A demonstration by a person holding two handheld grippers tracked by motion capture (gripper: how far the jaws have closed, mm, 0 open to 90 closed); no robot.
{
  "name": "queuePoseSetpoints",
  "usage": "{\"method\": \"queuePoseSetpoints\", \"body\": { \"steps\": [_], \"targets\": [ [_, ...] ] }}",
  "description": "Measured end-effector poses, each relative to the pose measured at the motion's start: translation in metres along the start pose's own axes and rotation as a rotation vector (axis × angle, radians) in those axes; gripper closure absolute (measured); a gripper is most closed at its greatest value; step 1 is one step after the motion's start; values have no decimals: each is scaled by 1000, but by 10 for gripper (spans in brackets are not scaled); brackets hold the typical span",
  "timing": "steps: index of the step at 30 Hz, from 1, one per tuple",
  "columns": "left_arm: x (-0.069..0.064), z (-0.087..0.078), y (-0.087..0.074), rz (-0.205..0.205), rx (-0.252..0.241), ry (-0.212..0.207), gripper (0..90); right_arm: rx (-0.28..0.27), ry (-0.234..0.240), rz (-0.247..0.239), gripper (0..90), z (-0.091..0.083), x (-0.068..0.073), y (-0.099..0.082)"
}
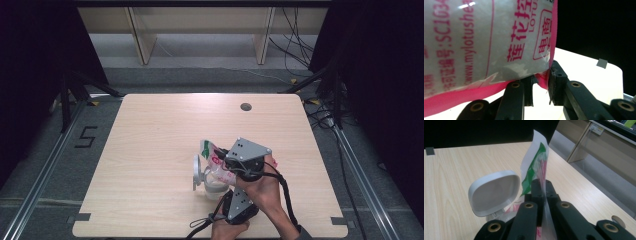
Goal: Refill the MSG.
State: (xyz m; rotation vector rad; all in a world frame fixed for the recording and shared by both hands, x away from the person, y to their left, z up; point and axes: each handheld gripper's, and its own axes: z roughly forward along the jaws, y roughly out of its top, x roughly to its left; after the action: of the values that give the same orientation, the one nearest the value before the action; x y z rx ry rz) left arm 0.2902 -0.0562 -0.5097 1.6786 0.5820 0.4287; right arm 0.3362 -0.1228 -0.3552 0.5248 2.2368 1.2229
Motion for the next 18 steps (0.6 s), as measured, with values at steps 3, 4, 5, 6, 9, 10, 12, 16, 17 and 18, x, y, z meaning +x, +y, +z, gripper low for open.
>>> {"method": "queuePoseSetpoints", "body": {
  "steps": [3,4,5,6,9,10,12,16,17,18],
  "targets": [
    [0,0,0,2,0,6,756,4,1,6,900,0,0,1],
    [0,1,0,2,6,10,757,5,3,-6,900,1,0,1],
    [0,1,0,-2,7,11,757,7,-2,-5,900,3,1,1],
    [1,1,0,-1,4,8,757,12,-3,-13,900,4,1,0],
    [0,0,0,-1,-1,2,756,13,1,-5,900,3,0,1],
    [0,0,1,2,-5,9,756,6,0,5,900,2,1,2],
    [0,-1,1,-3,-4,7,756,5,4,-2,900,1,2,3],
    [0,0,0,-4,1,8,756,16,-3,-16,900,5,2,2],
    [0,0,0,-5,0,6,756,15,-2,-8,900,4,2,2],
    [0,0,1,-1,-6,2,756,8,0,-9,900,3,2,2]
  ]
}}
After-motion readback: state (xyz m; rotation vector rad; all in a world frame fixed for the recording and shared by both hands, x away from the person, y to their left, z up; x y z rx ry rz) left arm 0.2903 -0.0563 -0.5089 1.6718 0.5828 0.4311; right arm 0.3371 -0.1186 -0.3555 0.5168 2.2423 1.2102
